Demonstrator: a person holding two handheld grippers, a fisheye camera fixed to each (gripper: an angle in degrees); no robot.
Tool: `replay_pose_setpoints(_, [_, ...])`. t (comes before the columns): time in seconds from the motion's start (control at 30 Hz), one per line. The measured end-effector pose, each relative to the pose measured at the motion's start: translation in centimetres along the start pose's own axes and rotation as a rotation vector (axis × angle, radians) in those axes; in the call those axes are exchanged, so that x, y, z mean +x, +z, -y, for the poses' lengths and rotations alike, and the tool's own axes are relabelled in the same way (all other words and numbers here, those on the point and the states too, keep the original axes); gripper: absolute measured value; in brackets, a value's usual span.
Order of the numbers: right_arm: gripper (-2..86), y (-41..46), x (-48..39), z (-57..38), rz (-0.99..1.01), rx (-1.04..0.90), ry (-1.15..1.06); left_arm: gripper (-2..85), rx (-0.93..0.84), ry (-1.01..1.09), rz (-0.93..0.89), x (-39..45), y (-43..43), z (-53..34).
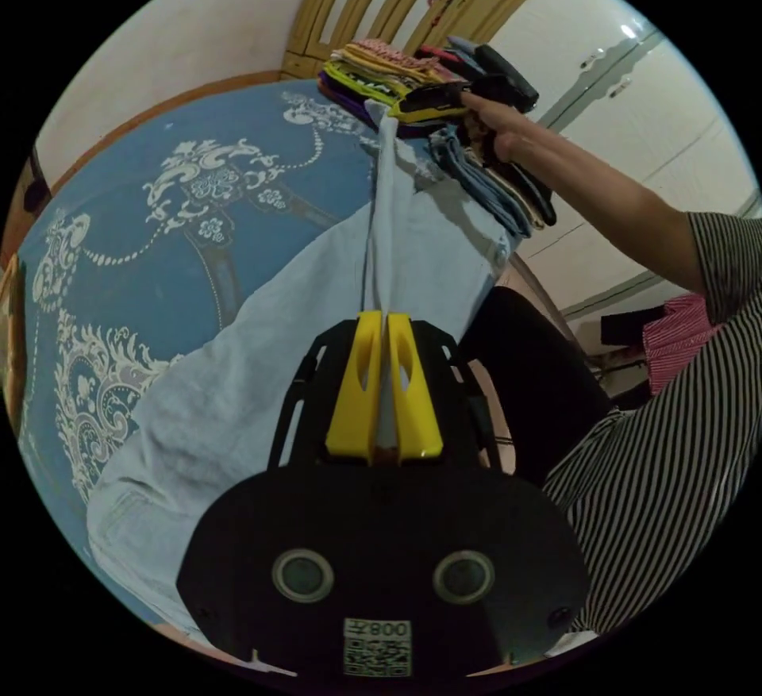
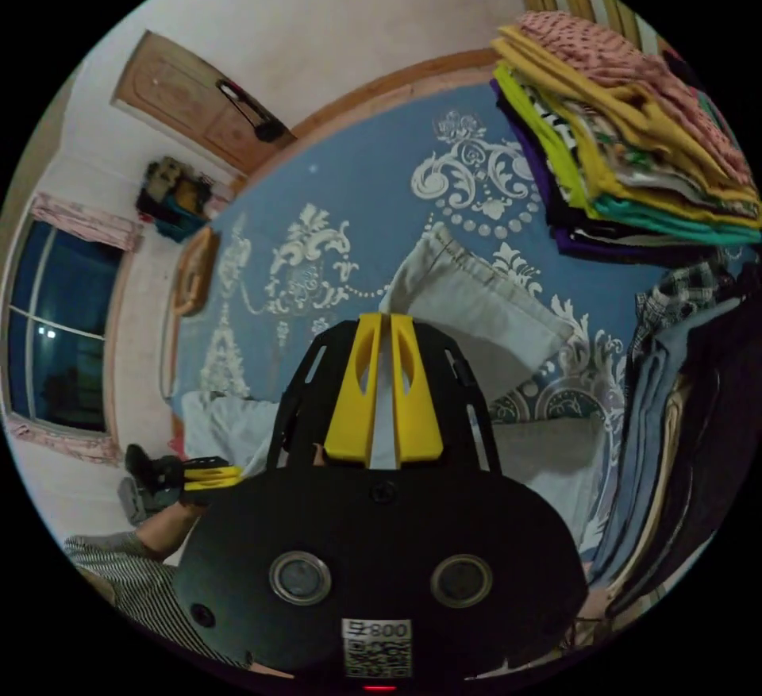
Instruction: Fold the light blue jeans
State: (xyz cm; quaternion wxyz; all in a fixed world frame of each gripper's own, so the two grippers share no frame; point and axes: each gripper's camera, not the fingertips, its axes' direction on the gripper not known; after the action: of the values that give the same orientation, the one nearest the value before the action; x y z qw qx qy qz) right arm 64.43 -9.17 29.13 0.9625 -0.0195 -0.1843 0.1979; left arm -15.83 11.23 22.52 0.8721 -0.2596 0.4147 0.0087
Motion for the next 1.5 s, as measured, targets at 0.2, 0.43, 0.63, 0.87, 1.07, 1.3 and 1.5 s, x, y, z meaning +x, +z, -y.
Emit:
replay_pose_setpoints(0.2, [1.8,-7.2,8.9,-9.9,0.100,0.138,0.083,1.2,-0.069,0.111,0.020,4.7,2.6,1.8])
replay_pose_setpoints(0.43, [1.3,-6.5,20.4,-20.6,0.155,0.113,0.344,1.1,-0.282,0.164,0.059,7.9,9.2,3.7])
replay_pose_setpoints(0.63, [0.8,-7.0,23.9,-24.2,0.238,0.173,0.359,1.0,-0.308,0.187,0.080,9.3,9.4,5.1])
replay_pose_setpoints(0.87, [0.7,-6.4,25.9,-27.3,0.249,0.188,0.380,1.0,-0.387,0.198,0.076,10.3,10.9,5.6])
replay_pose_setpoints(1.07, [0.7,-5.4,26.0,-29.7,0.243,0.183,0.396,1.2,-0.432,0.176,0.061,9.7,11.0,5.6])
replay_pose_setpoints(1.3, [0.8,-2.7,24.1,-29.5,0.201,0.129,0.385,1.4,-0.465,0.153,0.083,8.7,10.1,5.5])
replay_pose_setpoints(1.5, [1.2,-0.1,21.8,-29.2,0.254,0.102,0.416,2.5,-0.437,0.115,0.110,7.6,7.4,4.6])
